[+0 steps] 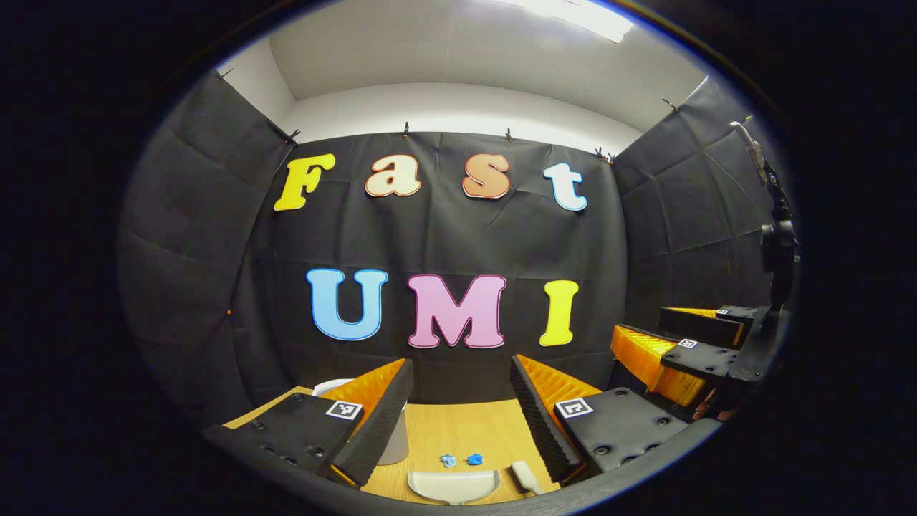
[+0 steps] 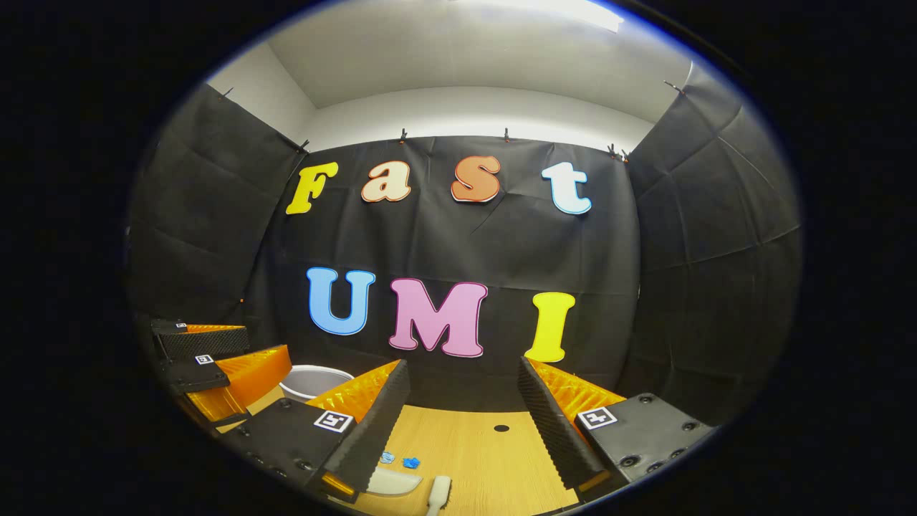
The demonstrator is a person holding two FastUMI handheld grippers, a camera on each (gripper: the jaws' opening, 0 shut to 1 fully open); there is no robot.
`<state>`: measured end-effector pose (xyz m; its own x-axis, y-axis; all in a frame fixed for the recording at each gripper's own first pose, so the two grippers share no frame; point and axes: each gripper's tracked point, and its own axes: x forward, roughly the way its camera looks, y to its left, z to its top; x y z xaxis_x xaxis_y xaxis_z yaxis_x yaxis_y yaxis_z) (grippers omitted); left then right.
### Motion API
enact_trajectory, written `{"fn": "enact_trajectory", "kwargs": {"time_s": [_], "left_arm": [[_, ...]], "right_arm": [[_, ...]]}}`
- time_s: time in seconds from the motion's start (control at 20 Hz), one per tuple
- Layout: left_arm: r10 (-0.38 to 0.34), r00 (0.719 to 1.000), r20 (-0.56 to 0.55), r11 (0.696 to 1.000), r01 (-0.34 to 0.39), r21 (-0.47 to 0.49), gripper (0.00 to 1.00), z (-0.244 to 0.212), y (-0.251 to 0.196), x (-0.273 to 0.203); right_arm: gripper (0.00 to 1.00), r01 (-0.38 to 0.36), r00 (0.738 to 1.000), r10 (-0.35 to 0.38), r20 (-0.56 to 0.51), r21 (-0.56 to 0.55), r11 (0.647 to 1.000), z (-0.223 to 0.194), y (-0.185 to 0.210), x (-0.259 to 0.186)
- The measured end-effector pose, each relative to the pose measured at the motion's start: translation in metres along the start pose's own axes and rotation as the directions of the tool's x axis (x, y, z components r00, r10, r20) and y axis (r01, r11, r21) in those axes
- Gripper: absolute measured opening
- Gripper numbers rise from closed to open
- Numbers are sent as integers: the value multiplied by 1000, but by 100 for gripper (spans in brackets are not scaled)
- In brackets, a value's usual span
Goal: Pick up the small broom and dustpan from the desktop, sweep the trash into the dustpan with the broom, and then empty the trash into the garbage bin.
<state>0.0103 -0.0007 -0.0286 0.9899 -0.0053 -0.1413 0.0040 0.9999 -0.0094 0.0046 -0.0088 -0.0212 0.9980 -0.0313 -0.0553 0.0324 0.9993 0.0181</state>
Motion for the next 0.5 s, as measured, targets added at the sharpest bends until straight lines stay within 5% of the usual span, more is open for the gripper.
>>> {"fn": "enact_trajectory", "kwargs": {"time_s": [0.5], "left_arm": [[-15,998,-57,1000,15,10,80,-13,3,10]], "right_arm": [[91,16,998,-14,-54,41,999,-17,-1,15]]}}
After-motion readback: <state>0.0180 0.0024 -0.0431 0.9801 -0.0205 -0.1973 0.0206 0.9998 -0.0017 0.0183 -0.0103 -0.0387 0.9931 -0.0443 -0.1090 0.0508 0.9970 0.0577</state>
